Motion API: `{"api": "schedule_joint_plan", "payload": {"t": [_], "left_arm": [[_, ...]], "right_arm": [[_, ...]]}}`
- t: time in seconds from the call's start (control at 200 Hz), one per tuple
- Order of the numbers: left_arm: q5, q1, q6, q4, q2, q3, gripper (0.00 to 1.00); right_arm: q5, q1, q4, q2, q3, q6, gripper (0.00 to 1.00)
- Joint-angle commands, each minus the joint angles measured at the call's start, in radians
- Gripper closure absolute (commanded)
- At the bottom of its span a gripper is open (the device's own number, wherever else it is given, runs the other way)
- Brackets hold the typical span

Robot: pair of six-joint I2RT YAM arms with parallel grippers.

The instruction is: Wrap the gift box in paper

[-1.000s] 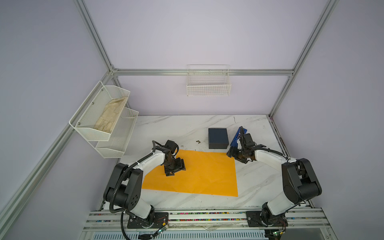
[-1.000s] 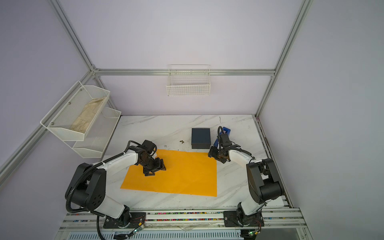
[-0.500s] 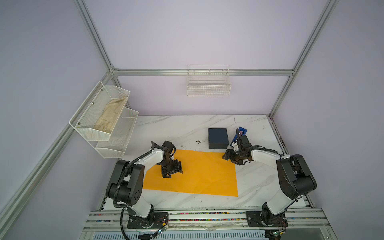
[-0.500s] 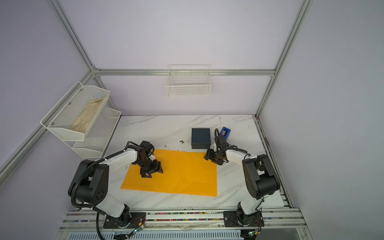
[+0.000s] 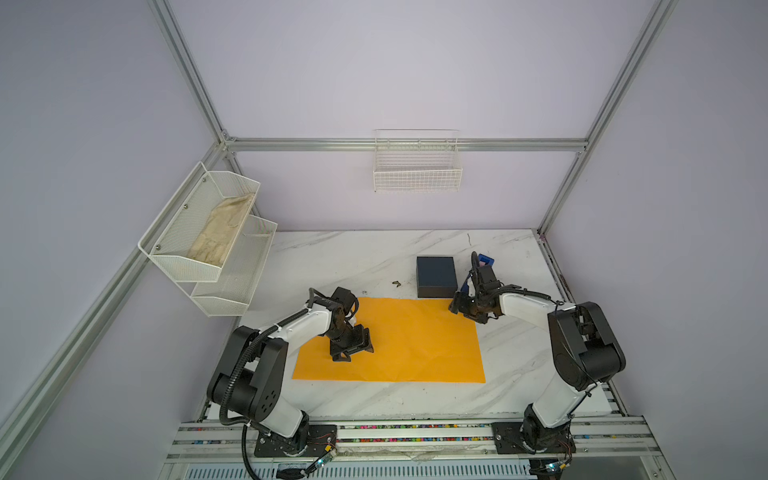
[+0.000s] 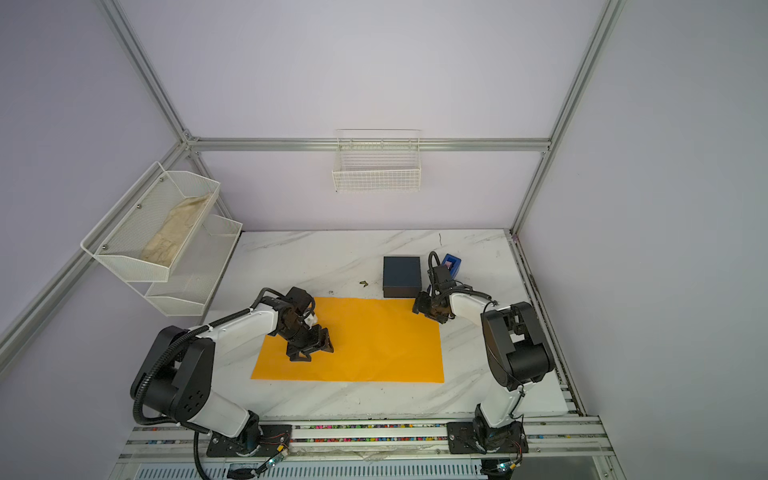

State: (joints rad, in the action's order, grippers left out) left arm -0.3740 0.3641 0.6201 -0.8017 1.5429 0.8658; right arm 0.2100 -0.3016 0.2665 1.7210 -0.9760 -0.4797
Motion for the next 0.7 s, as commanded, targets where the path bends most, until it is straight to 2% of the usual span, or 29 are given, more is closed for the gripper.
{"api": "schedule_joint_plan", "payload": {"t": [0.0,0.465,0.61,0.695], "left_arm": [[-0.021,0.023,0.047,0.028,-0.027,-0.049,0.23],[-0.003,0.097,0.146,0.054,-0.106,-0.148,0.23],[-0.003,0.111,0.17,0.061,-0.12,-0.181,0.23],[-0.002,0.119,0.183,0.061,-0.177,-0.185,0.24]], "right_arm": [[-0.041,0.013,0.052,0.014,-0.019,0.02,0.3],[-0.049,0.017,0.136,-0.104,-0.129,0.041,0.3],[-0.044,0.017,0.145,-0.108,-0.196,0.045,0.3],[-0.038,0.019,0.144,-0.093,-0.237,0.047,0.3]]}}
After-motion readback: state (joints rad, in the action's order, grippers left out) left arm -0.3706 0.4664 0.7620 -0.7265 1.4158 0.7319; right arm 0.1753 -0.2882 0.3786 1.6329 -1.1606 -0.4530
